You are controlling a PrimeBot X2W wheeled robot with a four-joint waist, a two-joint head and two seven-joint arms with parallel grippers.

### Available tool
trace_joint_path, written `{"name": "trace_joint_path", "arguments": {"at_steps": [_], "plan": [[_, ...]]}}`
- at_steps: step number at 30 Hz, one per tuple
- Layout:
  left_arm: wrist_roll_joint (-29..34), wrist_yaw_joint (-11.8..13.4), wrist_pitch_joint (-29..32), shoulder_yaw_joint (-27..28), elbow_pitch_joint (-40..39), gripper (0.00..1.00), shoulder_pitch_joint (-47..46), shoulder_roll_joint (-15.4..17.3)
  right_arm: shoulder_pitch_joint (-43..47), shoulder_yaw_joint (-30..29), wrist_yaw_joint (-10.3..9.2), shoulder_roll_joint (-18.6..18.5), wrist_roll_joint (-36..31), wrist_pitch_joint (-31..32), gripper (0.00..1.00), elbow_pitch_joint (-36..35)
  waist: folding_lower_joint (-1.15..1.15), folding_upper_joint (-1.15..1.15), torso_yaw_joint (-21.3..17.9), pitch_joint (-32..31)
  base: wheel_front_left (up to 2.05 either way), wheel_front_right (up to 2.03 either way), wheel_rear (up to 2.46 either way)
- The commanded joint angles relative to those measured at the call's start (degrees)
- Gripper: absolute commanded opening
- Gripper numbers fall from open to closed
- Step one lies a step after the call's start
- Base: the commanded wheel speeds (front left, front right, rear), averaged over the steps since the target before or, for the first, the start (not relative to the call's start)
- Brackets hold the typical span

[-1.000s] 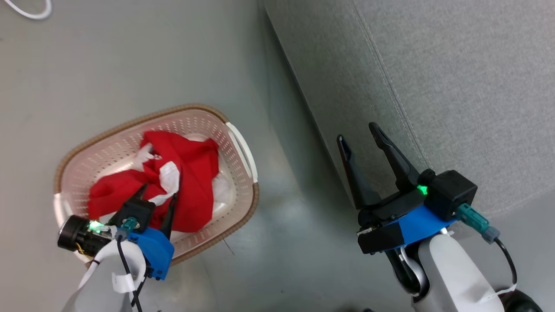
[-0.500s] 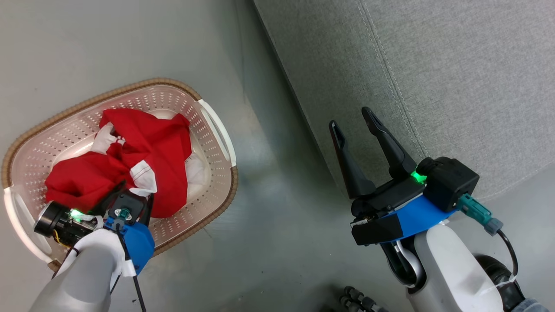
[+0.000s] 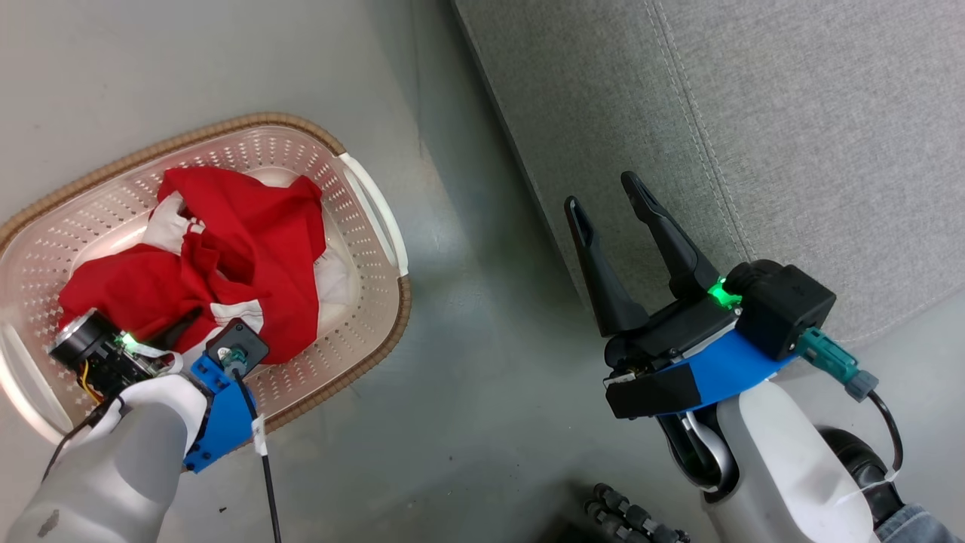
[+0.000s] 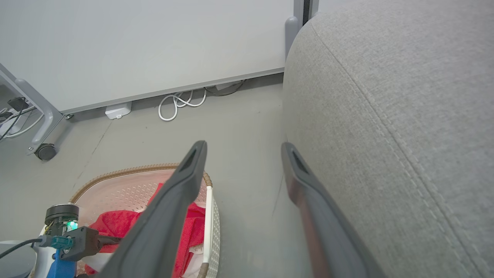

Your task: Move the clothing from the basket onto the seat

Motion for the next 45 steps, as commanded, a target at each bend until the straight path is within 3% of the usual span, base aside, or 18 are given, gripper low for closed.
{"name": "trace_joint_path", "arguments": {"at_steps": [1,5,6,7,10,31,45], "plan": [[0.9,0.49,0.92,-0.86,0.42,1.0,-1.56,0.53,-1.24,-0.06,0.01,-0.02,0.38,-0.22,1.0,-0.27,0.0,0.0,-0.06,0.38,0.0,0.0,0.0],[1.54,0.53,3.7,-1.89,1.29,1.0,-2.89,0.58,-1.28,0.2,0.01,-0.02,1.04,-0.22,1.0,-0.32,0.0,0.0,-0.09,0.92,0.0,0.0,0.0],[1.43,0.49,4.13,-1.99,1.43,0.88,-3.15,0.54,-1.35,0.24,0.01,-0.02,1.15,-0.21,1.0,-0.3,0.0,0.0,-0.09,0.97,0.0,0.0,0.0],[1.31,0.47,4.49,-2.07,1.53,0.51,-3.43,0.48,-1.41,0.27,0.01,-0.02,1.31,-0.22,1.0,-0.26,0.0,0.0,-0.07,0.99,0.0,0.0,0.0],[0.5,0.46,5.04,-1.81,1.76,0.0,-3.87,0.25,-1.42,0.35,0.01,-0.02,1.35,-0.21,1.0,-0.17,0.0,0.0,0.01,0.91,0.0,0.0,0.0],[-4.47,-0.58,3.95,-1.21,2.45,0.0,-3.74,-1.54,-1.45,0.01,0.01,-0.02,0.38,-0.22,1.0,0.56,0.0,0.0,1.7,-1.63,0.0,0.0,0.0],[-9.81,0.21,-4.38,0.85,2.18,0.0,2.46,-7.12,0.41,-0.97,0.01,-0.05,-2.15,-0.21,1.0,3.58,0.0,0.0,7.77,-13.53,0.0,0.0,0.0]]}}
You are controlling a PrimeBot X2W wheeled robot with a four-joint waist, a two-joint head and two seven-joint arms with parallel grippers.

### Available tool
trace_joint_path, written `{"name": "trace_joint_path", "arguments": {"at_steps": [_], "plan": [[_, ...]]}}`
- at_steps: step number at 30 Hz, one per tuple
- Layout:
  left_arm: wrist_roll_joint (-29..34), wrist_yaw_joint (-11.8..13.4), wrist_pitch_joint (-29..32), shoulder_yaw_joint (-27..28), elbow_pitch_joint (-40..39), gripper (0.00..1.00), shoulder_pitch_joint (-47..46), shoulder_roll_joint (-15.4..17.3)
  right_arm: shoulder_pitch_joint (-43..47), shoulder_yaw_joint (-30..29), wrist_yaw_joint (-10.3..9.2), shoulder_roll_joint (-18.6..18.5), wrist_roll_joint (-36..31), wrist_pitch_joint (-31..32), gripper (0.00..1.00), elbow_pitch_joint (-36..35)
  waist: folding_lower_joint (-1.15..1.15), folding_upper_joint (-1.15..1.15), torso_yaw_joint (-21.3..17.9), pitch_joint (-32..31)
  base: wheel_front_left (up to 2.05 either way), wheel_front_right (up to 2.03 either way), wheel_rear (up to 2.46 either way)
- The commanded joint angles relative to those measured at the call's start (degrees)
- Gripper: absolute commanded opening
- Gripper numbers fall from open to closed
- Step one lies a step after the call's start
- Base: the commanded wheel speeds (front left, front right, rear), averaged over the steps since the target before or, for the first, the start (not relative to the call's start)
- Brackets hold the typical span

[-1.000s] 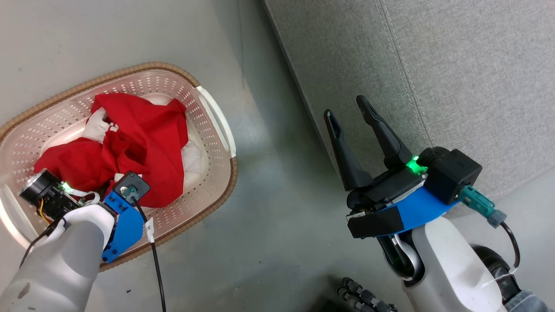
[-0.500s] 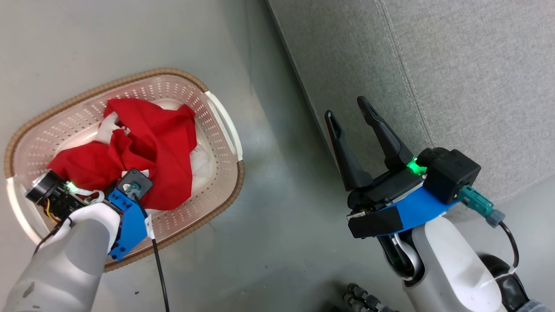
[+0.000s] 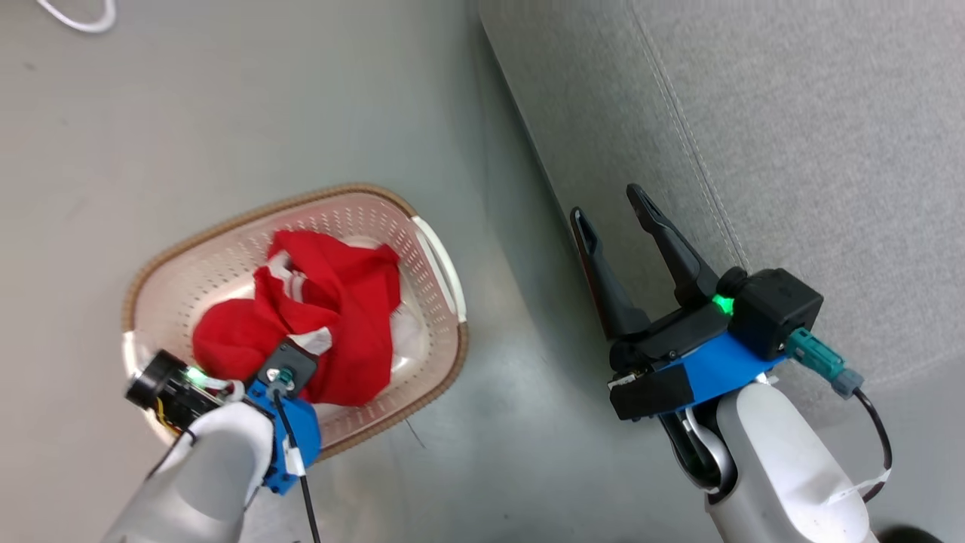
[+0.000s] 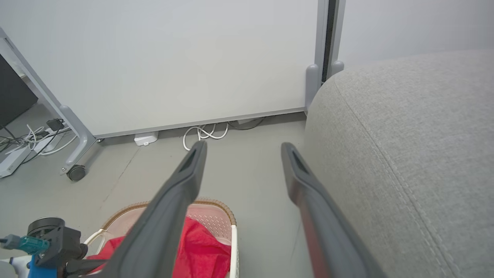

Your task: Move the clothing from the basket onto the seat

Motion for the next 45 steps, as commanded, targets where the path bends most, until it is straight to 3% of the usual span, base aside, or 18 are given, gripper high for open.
{"name": "trace_joint_path", "arguments": {"at_steps": [1,5,12,14,31,38,45], "plan": [[-0.58,0.26,-0.71,0.33,-0.51,0.0,0.89,-0.65,0.94,-0.32,0.01,-0.1,-0.57,-0.21,1.0,0.57,0.0,0.0,2.88,-3.8,0.0,0.0,0.0],[-1.89,-0.02,-1.38,0.58,-2.58,0.0,2.9,-1.96,1.73,-0.87,0.01,-0.1,-1.59,-0.21,1.0,1.43,0.0,0.0,5.05,-7.04,0.0,0.0,0.0],[-3.95,0.14,-1.42,2.03,-14.86,0.0,7.47,-2.76,3.5,-2.22,0.01,-0.1,-3.03,-0.21,1.0,3.09,0.0,0.0,8.64,-12.33,0.0,0.0,0.0],[-4.55,0.17,-1.44,1.78,-14.83,0.0,5.64,-5.16,4.7,-2.67,0.01,-0.14,-3.39,-0.21,1.0,3.77,0.0,0.0,9.63,-14.58,0.0,0.0,0.0],[-11.61,-1.53,-1.45,3.89,-27.14,0.0,7.83,-7.63,9.85,-4.3,0.01,-0.11,-4.97,-0.21,1.0,6.95,0.0,0.0,14.37,-24.41,0.0,0.0,0.0],[-16.29,-1.99,-1.45,1.19,-27.75,0.0,5.11,-8.46,12.2,-4.68,0.01,-0.11,-5.31,-0.14,1.0,7.98,0.0,0.0,16.12,-28.18,0.0,0.0,0.0],[-24.12,-1.85,-0.47,-4.97,-30.98,0.0,2.31,-8.47,13.57,-3.65,0.01,-0.11,-4.85,0.57,1.0,8.37,0.0,0.0,16.94,-31.03,0.0,0.0,0.0]]}}
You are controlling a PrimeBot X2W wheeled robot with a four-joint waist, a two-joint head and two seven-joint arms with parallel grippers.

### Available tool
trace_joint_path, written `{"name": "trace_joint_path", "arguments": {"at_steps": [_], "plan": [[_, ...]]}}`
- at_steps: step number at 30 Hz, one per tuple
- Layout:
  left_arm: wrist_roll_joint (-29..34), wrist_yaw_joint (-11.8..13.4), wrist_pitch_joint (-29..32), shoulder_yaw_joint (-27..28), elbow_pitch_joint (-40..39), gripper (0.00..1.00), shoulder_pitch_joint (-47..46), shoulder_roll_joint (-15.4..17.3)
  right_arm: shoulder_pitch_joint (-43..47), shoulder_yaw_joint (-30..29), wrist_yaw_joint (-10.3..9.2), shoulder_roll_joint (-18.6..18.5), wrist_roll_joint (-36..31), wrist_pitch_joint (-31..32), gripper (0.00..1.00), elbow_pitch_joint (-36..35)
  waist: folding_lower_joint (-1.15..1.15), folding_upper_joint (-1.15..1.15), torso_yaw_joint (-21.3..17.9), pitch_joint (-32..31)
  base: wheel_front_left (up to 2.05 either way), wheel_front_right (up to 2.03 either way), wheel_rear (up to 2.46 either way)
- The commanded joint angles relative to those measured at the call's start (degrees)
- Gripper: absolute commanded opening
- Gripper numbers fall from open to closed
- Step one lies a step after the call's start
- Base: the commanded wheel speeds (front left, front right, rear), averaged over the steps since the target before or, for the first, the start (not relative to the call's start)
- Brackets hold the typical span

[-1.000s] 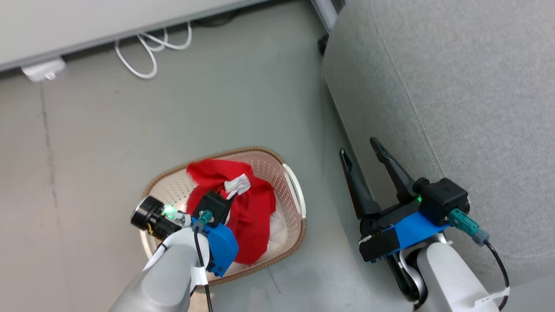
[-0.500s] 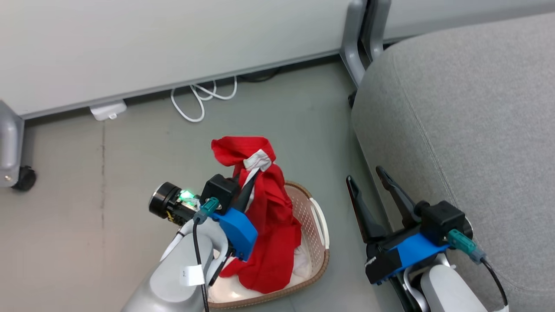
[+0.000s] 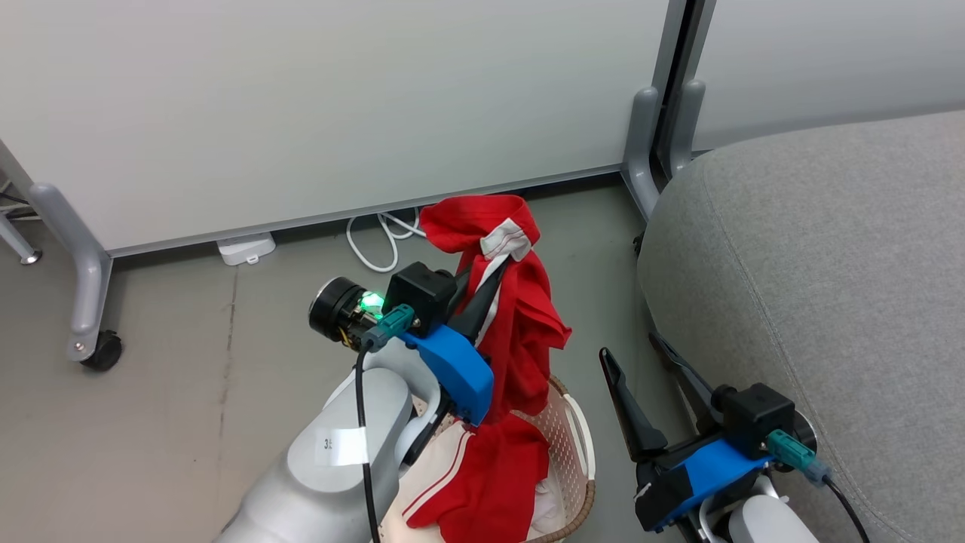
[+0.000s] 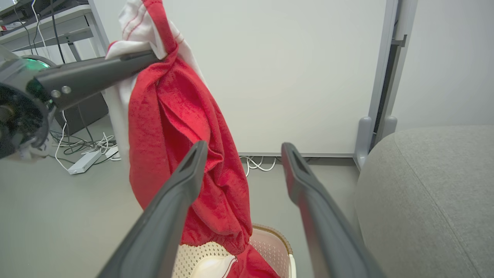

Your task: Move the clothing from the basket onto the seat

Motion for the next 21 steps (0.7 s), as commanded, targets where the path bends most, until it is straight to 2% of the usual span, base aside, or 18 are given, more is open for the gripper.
{"name": "trace_joint_path", "arguments": {"at_steps": [1,13,21], "plan": [[-1.79,-0.12,0.49,-1.21,-0.83,0.0,-1.12,0.05,1.2,0.21,0.01,-0.14,0.01,0.21,1.0,0.05,0.01,0.0,0.43,-1.05,0.0,0.0,0.0],[-9.2,3.44,1.13,-7.92,-2.92,0.0,-4.28,0.05,2.81,1.38,0.01,-0.14,0.22,1.88,1.0,-1.13,0.01,0.0,0.6,-3.12,0.0,0.0,0.0],[-12.08,4.47,0.61,-10.91,-2.18,0.0,-5.16,0.04,2.59,2.57,0.01,-0.14,0.25,3.0,1.0,-1.23,0.01,0.0,0.63,-2.93,0.0,0.0,0.0]]}}
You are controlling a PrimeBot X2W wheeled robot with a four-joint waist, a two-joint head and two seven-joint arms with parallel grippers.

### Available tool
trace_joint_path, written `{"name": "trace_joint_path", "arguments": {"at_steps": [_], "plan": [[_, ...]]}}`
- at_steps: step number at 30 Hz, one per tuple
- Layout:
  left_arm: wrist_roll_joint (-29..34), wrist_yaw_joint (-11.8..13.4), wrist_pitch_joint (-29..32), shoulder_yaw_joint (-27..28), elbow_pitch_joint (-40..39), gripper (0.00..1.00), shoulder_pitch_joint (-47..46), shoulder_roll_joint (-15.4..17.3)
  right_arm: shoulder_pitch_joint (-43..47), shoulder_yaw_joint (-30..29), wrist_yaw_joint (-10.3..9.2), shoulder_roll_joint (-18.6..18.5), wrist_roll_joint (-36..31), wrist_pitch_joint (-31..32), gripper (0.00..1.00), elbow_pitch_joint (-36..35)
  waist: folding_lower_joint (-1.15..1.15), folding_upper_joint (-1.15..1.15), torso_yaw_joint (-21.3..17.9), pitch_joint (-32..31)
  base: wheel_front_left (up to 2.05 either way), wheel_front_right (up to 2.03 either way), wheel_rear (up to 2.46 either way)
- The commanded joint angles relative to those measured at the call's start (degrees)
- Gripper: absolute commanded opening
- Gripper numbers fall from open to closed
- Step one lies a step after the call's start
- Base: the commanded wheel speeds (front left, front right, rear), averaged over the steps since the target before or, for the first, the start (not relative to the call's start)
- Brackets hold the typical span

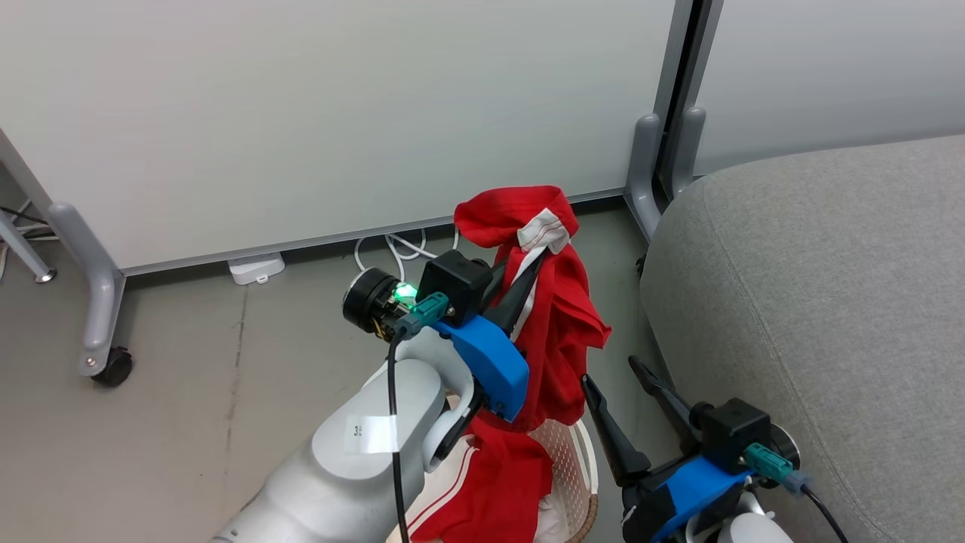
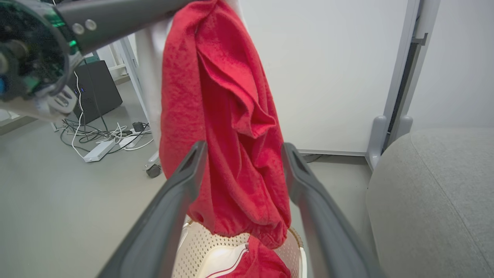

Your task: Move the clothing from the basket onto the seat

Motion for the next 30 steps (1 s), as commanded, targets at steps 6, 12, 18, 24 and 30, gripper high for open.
{"name": "trace_joint_path", "arguments": {"at_steps": [6,12,18,24,30], "plan": [[-2.31,0.62,-0.65,-2.31,0.64,0.0,-1.91,0.03,-2.51,3.33,0.01,-0.14,1.36,2.4,1.0,2.22,0.01,0.0,-0.03,0.61,0.0,0.0,0.0],[-3.63,1.03,-0.73,-3.9,0.85,0.0,-2.71,0.03,-6.64,6.29,0.01,-0.15,4.03,2.78,1.0,6.56,0.01,0.0,-0.15,1.04,0.0,0.0,0.0],[-4.71,1.34,-1.06,-5.72,0.99,0.0,-3.59,0.02,-12.43,11.16,0.01,-0.14,8.68,2.84,1.0,12.85,0.01,0.0,0.05,1.44,0.0,0.0,0.0],[-5.44,1.64,-1.31,-7.17,1.11,0.0,-4.33,0.04,-17.71,15.3,0.01,-0.15,11.55,1.33,1.0,19.59,0.01,0.0,0.37,1.71,0.0,0.0,0.0],[-6.49,1.91,-1.37,-8.39,0.89,0.0,-4.85,0.04,-22.19,19.2,0.01,-0.14,14.51,-1.07,1.0,24.2,0.01,0.0,0.74,1.9,0.0,0.0,0.0]]}}
